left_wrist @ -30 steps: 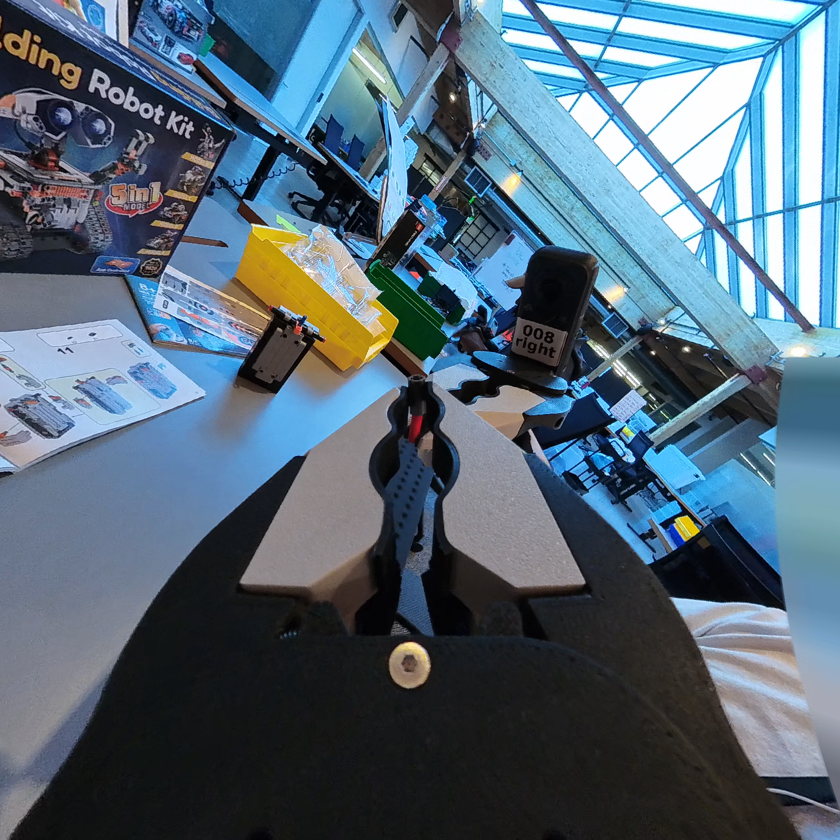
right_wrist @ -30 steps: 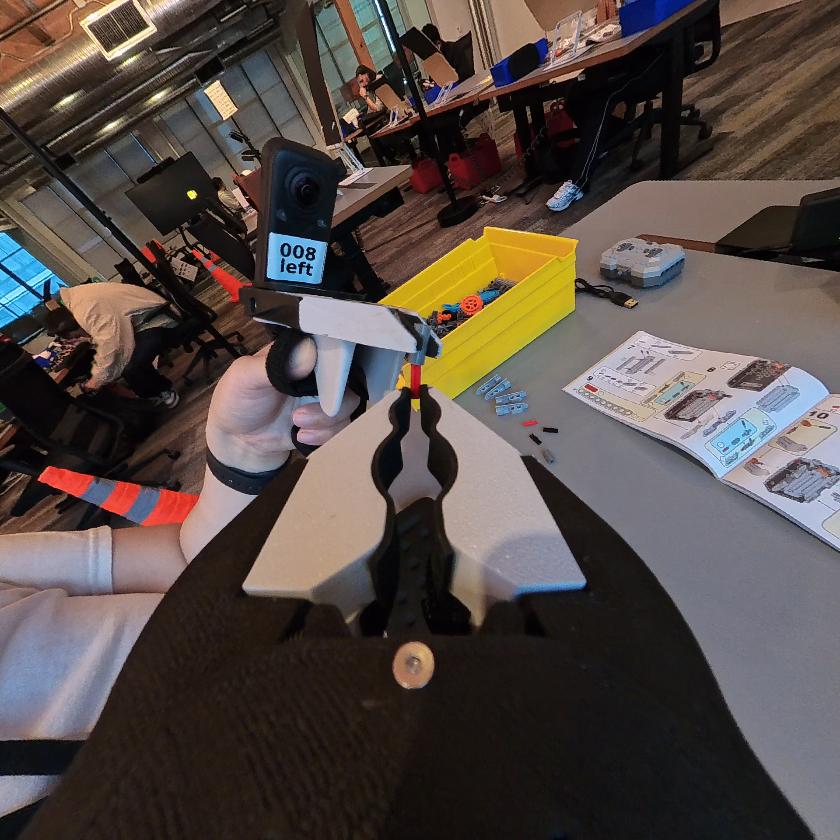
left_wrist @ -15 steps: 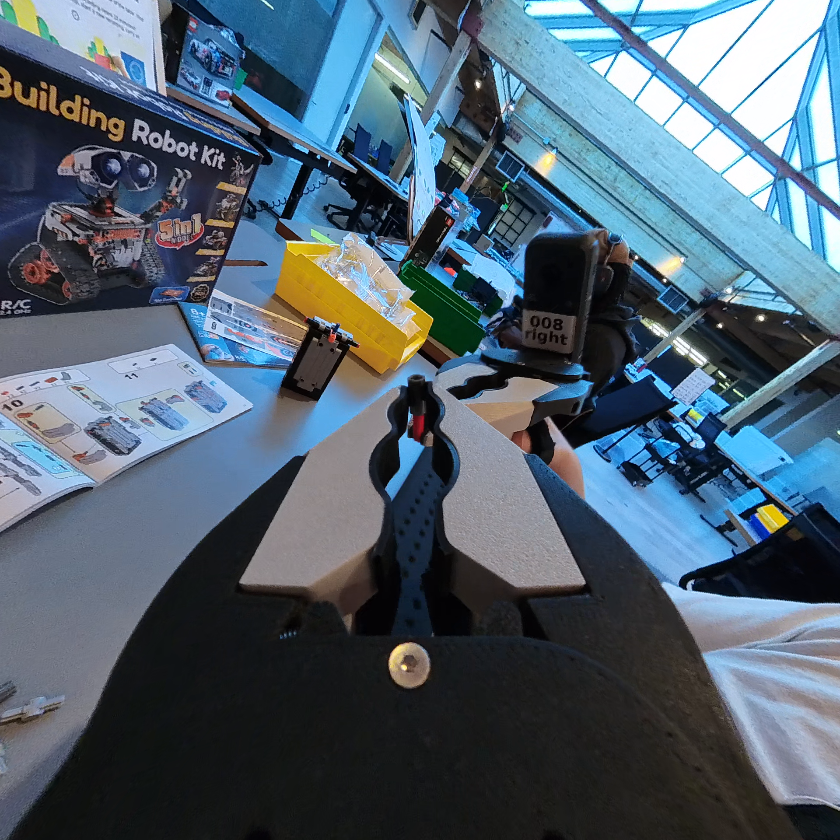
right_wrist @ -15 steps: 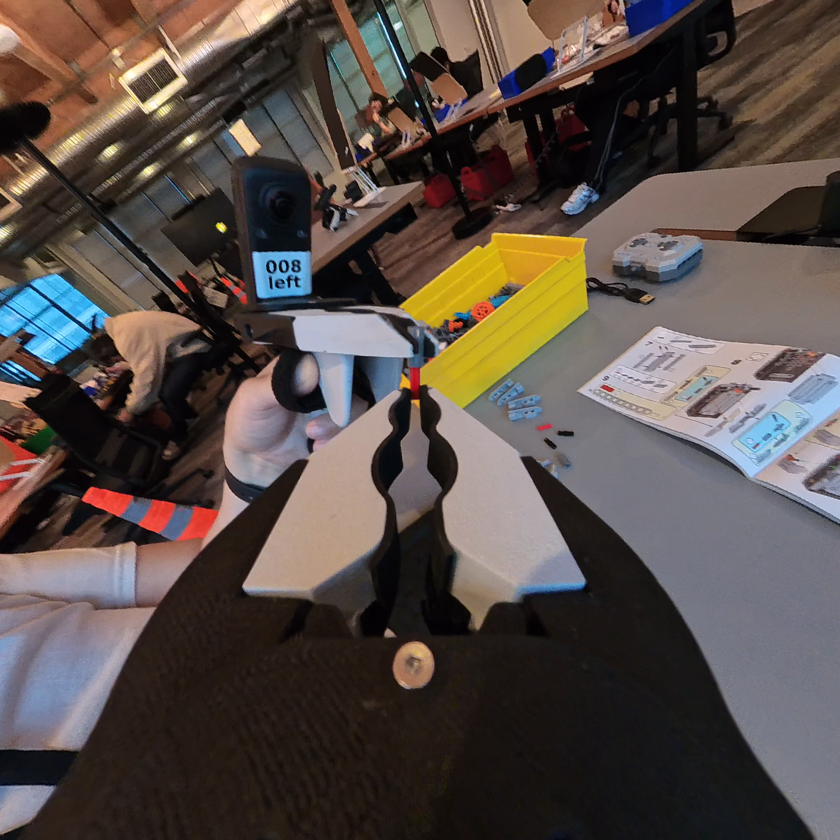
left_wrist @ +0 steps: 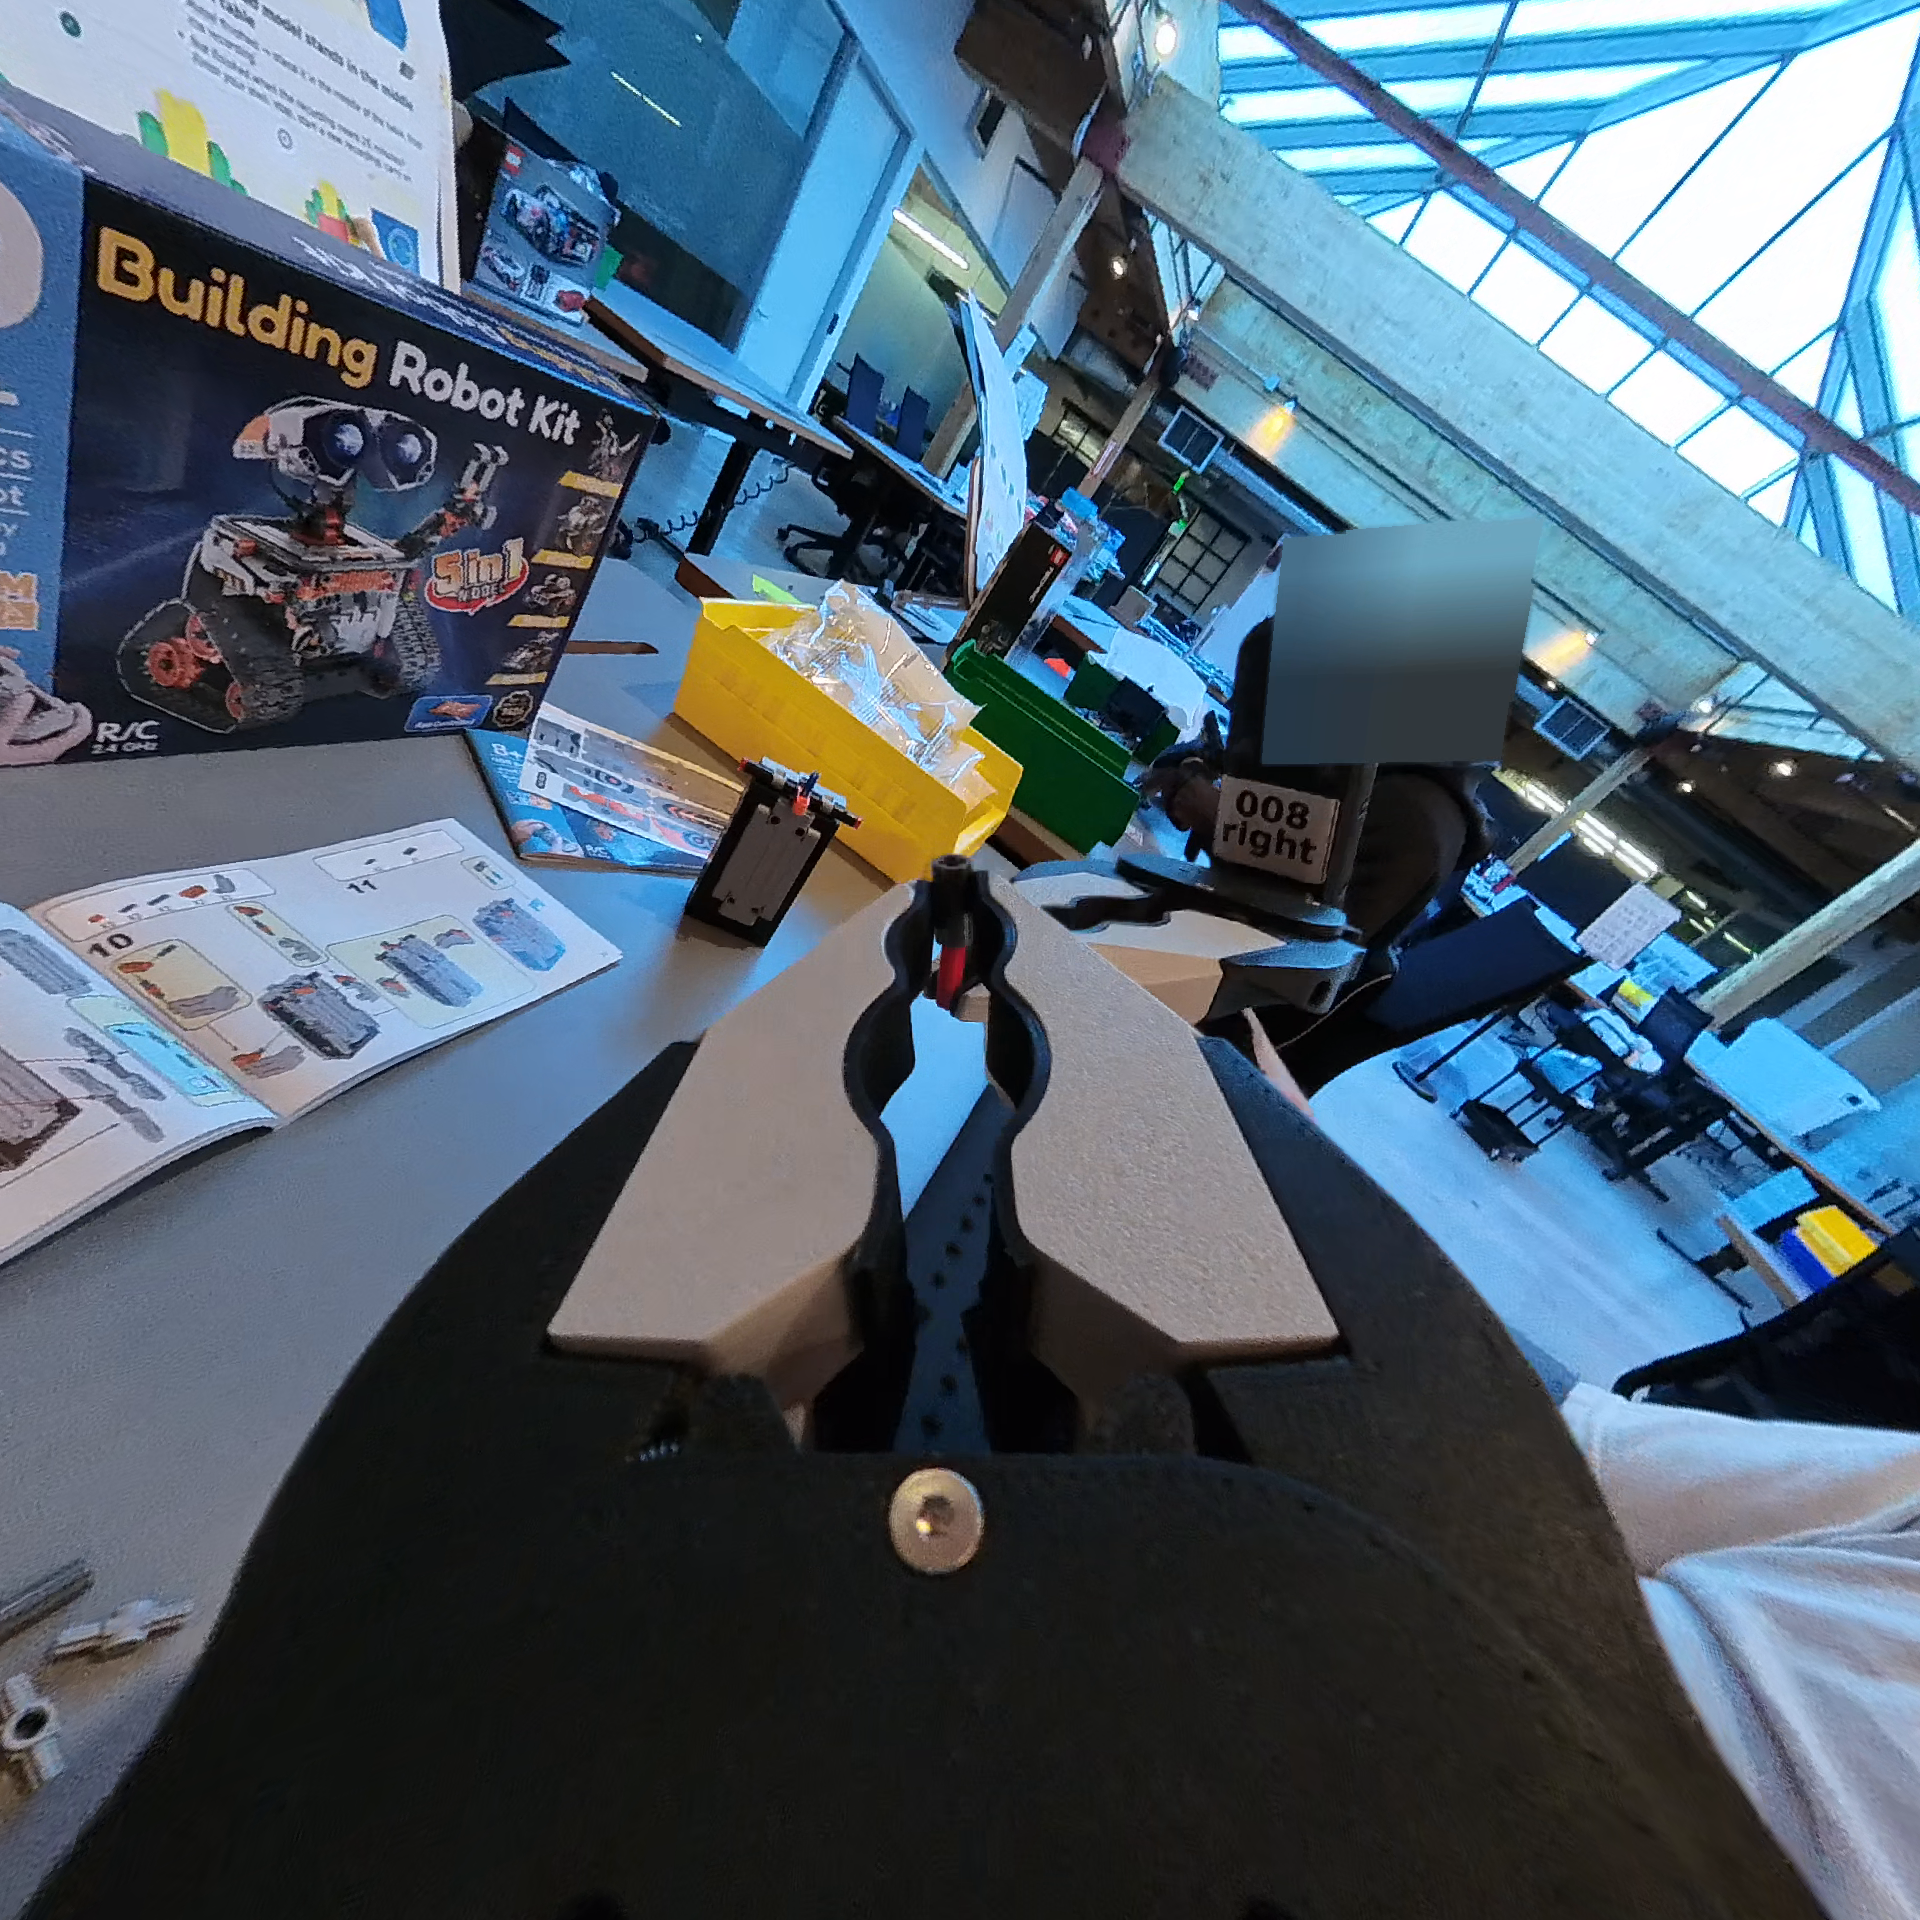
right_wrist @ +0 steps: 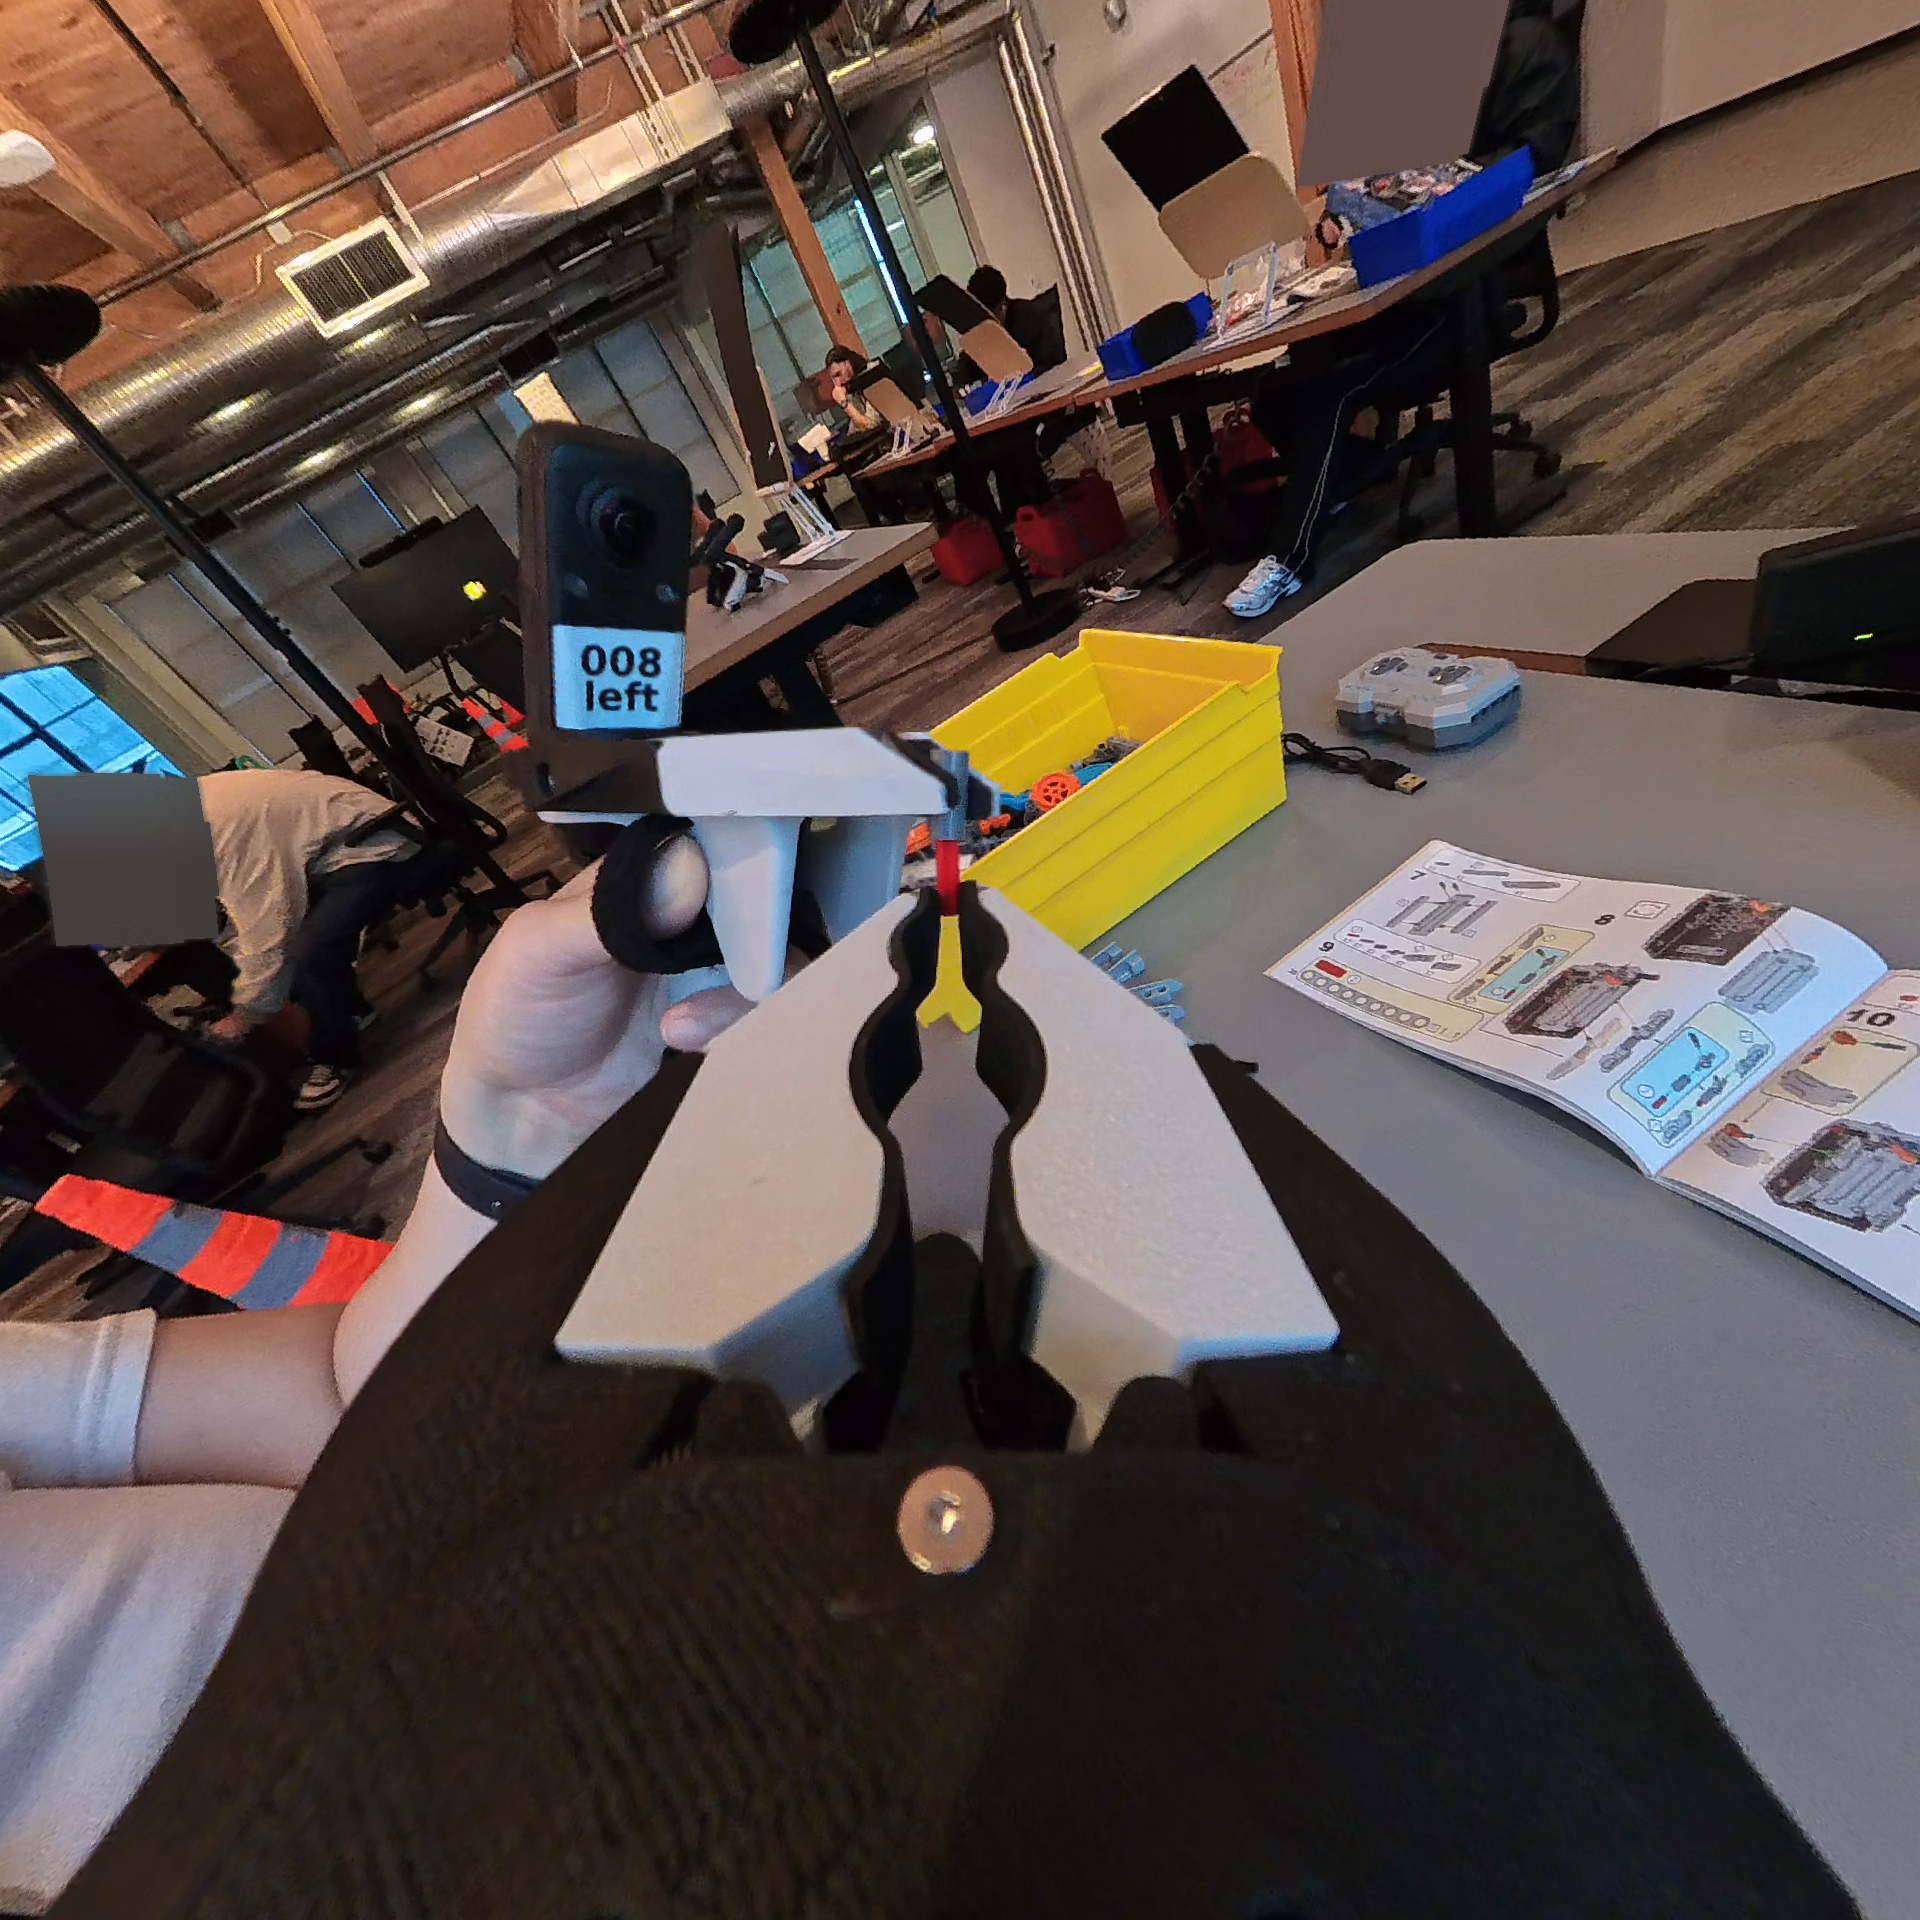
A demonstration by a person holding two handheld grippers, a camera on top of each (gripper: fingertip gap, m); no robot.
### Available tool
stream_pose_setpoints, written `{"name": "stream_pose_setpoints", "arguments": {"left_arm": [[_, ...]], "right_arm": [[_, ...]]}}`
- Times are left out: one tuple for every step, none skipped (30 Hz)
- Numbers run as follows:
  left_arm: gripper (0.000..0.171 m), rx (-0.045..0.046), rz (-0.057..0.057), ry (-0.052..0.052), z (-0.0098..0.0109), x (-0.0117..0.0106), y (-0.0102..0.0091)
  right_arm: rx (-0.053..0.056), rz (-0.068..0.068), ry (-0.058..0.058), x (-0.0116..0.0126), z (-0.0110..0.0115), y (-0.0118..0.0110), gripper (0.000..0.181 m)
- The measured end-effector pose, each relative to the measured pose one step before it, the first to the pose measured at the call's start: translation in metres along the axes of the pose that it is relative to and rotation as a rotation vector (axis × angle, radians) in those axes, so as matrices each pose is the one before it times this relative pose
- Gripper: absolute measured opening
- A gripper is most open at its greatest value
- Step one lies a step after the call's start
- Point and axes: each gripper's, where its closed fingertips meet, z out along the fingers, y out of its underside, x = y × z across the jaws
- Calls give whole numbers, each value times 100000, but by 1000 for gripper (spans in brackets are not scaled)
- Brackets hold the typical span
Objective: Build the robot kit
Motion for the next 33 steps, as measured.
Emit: {"name": "stream_pose_setpoints", "arguments": {"left_arm": [[4,-163,1041,471,-41,97,-29],[4,-79,1721,201,-5,100,-33],[4,-383,2027,-338,-6,38,3],[4,-885,2183,-589,-3,18,61],[4,-910,1950,-242,-7,60,59],[5,-1026,1151,117,-35,85,52],[4,-1569,793,88,-24,29,119],[4,-1631,1023,61,-29,8,148],[4,-1498,961,-6,-40,-20,151],[4,-1018,675,11,-35,7,98],[4,-299,421,389,-43,46,20],[4,-397,555,420,-40,54,28],[4,-762,980,288,-47,45,63],[4,-759,1380,11,-47,32,63],[4,-1183,1138,-225,-27,2,121],[5,-1419,1204,-323,-4,-3,164],[5,-1223,956,-425,2,-29,155],[5,-704,181,-166,-2,-19,77],[5,-849,21,112,-2,9,97],[5,-555,-215,262,-21,-8,62],[5,-680,-111,390,-19,-1,87],[4,-1247,669,64,-20,-17,160],[5,-1103,893,-309,-38,-44,149],[5,-575,842,-245,-32,-5,69],[5,-74,735,-22,-49,51,-7],[5,-437,749,-8,-36,42,32],[5,-802,731,-159,-44,2,71],[5,-820,826,-252,-34,1,77],[5,-1002,1307,-518,-14,-14,113],[5,-476,629,-596,4,-42,53],[5,350,-579,-82,7,-15,-37],[5,1240,-1931,1080,13,77,-131],[5,1425,-2864,1670,-39,66,-153]], "right_arm": [[156,414,-731,-63,-39,-61,2],[-53,310,-493,-52,-6,-44,2],[-272,261,-268,-9,8,3,2],[-479,509,-503,-3,32,69,2],[-51,934,-1278,-84,5,28,2],[-79,819,-1410,-68,-26,53,2],[-666,592,-1023,4,-21,119,2],[-771,117,-604,20,-13,137,2],[-803,-538,-94,40,1,134,2],[-456,-610,117,7,-9,66,2],[-88,-256,-132,-40,-20,-1,2],[-422,-124,-116,-50,-2,33,2],[-505,-57,-312,-57,15,75,2],[-422,303,-422,-40,26,68,2],[-943,285,-371,-18,39,141,2],[-1170,-68,-97,16,24,175,2],[-828,-441,345,57,14,119,2],[-222,-452,291,21,12,65,2],[-602,-299,28,-30,26,103,2],[-154,-559,227,-2,16,43,2],[-571,-681,293,6,21,89,2],[-1115,-583,508,35,25,167,2],[-772,-324,420,37,36,126,2],[-203,143,-114,-21,15,33,2],[173,511,-491,-47,4,-17,2],[-289,791,-581,-21,5,48,2],[-331,970,-615,-22,25,64,2],[-270,927,-729,-15,38,76,2],[-599,809,-721,-22,51,124,2],[119,604,-294,33,33,33,2],[596,907,-658,-20,9,-60,2],[917,943,-1326,-130,-43,-112,2],[777,401,-905,-84,-46,-113,2]]}}
